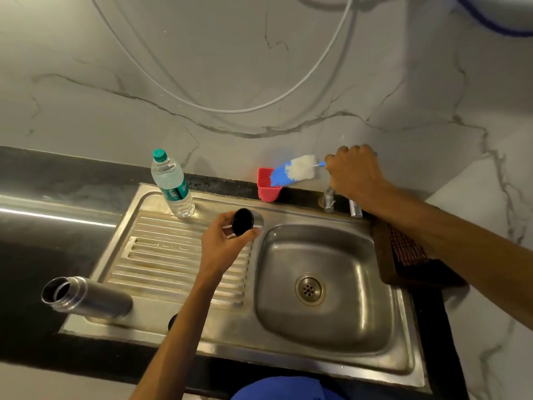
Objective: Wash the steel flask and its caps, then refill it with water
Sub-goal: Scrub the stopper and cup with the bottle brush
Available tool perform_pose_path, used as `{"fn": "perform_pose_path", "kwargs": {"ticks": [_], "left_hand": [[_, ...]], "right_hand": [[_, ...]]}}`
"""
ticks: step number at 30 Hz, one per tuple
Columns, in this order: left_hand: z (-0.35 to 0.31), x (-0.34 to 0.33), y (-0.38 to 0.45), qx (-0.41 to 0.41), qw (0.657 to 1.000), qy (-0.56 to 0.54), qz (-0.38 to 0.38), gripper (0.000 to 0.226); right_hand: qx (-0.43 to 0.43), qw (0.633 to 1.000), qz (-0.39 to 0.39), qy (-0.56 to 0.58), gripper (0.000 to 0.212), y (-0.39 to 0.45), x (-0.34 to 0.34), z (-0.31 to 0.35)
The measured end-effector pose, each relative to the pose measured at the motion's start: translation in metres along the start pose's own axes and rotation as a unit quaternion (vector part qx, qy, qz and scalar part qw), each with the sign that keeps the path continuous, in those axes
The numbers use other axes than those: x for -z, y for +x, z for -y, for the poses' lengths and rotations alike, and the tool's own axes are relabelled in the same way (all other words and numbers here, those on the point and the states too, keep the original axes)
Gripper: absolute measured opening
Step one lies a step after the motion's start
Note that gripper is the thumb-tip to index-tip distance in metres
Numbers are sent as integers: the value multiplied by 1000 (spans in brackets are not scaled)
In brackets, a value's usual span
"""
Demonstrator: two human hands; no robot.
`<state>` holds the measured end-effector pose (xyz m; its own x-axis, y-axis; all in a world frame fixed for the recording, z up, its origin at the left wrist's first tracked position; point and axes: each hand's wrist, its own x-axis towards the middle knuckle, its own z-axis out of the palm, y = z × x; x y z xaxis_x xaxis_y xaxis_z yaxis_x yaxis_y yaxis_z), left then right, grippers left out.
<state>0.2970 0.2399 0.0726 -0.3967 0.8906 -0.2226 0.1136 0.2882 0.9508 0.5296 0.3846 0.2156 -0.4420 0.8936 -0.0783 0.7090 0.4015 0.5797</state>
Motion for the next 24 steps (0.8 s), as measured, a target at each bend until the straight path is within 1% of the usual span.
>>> {"fn": "perform_pose_path", "kwargs": {"ticks": [8, 11, 14, 16, 19, 20, 23, 24], "left_hand": [[13, -6, 1, 17, 1000, -11, -1, 54], [15, -7, 1, 22, 1000, -12, 2, 54], [14, -6, 1, 29, 999, -15, 10, 55], [14, -4, 1, 33, 999, -18, 8, 57], [15, 1, 3, 44, 998, -36, -3, 57], [15, 3, 4, 50, 998, -40, -3, 57], [14, 2, 5, 73, 995, -62, -1, 59], [14, 0, 5, 83, 994, -75, 0, 60]], "right_hand": [[13, 999, -32, -33, 15, 18, 10, -8], [23, 999, -10, -42, 11, 24, 11, 3], [26, 999, 23, -40, 16, 29, 7, 18], [27, 999, 27, -27, 16, 30, 6, 21], [17, 1000, 16, 2, 10, 28, 10, 14], [12, 1000, 18, 8, 13, 26, 10, 10], [-21, 998, 26, 47, 31, 15, 7, -7], [-43, 996, 21, 71, 31, 9, 4, -13]]}}
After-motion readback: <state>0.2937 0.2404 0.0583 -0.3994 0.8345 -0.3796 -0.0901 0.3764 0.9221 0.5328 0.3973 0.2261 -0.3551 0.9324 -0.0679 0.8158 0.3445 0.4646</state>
